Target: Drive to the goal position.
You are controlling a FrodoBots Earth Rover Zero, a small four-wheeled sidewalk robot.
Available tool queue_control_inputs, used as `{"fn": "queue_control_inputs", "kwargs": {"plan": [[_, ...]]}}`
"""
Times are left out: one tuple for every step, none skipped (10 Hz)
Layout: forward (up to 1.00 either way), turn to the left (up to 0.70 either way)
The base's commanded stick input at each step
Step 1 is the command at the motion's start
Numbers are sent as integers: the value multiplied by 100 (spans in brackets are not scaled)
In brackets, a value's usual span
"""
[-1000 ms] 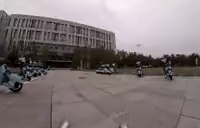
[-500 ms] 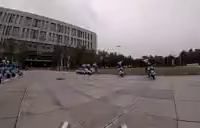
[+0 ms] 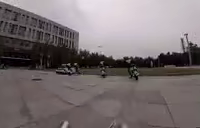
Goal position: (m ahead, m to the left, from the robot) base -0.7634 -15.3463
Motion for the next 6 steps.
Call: {"fn": "queue_control_inputs", "kwargs": {"plan": [[70,-35],[70,-35],[70,-35],[70,-35],[70,-35],[70,-35]]}}
